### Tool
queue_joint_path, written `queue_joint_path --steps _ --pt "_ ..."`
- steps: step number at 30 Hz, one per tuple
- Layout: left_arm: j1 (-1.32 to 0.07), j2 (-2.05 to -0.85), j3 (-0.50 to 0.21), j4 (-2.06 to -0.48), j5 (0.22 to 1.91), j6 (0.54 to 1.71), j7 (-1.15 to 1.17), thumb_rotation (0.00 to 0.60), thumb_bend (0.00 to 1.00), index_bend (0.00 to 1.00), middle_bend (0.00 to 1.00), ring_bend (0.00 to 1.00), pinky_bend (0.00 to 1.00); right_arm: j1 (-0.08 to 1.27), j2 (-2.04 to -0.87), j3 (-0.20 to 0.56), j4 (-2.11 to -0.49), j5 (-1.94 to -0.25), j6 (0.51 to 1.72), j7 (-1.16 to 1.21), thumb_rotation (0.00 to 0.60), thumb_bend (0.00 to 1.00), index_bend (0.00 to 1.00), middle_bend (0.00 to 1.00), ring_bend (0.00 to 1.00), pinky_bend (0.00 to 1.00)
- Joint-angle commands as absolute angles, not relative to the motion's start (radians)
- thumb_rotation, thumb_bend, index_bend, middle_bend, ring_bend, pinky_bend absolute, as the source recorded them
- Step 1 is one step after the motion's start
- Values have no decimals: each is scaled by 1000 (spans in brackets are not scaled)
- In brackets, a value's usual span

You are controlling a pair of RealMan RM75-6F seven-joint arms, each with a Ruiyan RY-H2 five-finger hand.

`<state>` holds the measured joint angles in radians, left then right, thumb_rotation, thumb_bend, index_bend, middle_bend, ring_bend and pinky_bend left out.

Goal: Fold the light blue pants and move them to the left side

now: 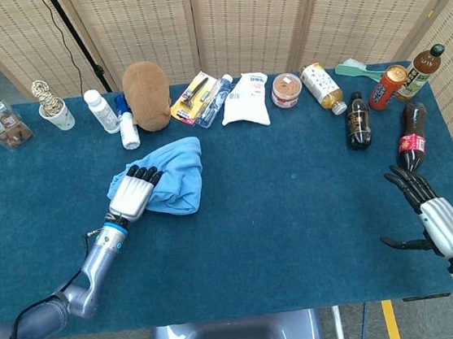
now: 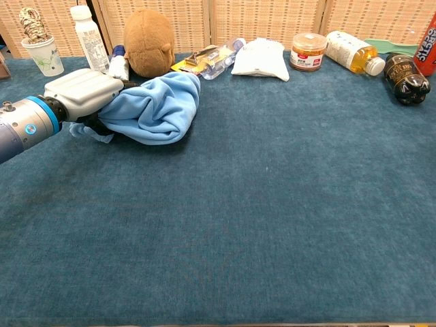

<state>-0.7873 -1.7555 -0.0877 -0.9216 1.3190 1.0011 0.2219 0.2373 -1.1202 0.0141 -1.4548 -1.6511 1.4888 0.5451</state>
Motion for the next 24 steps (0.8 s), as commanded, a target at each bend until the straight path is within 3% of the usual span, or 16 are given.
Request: queue_joint_path --steps 1,4,13,24 --pt "-780 -1778 -92 -889 1355 1047 191 600 904 606 521 549 671 237 -1119 14 -1455 -1651 1488 547 600 0 0 0 0 0" --pt "-776 -1789 -88 -851 1400 1102 147 600 935 665 572 583 696 236 -1118 15 -1455 -1650 1486 547 600 0 0 0 0 0" --pt "-759 -1738 -100 -823 1447 1191 114 600 935 691 594 589 698 233 -1115 16 -1460 -1652 1490 552 600 0 0 0 0 0" --pt "-602 -1544 -40 -864 1479 1307 -17 600 932 691 597 589 698 230 -1110 12 -1477 -1667 1497 542 600 0 0 0 0 0"
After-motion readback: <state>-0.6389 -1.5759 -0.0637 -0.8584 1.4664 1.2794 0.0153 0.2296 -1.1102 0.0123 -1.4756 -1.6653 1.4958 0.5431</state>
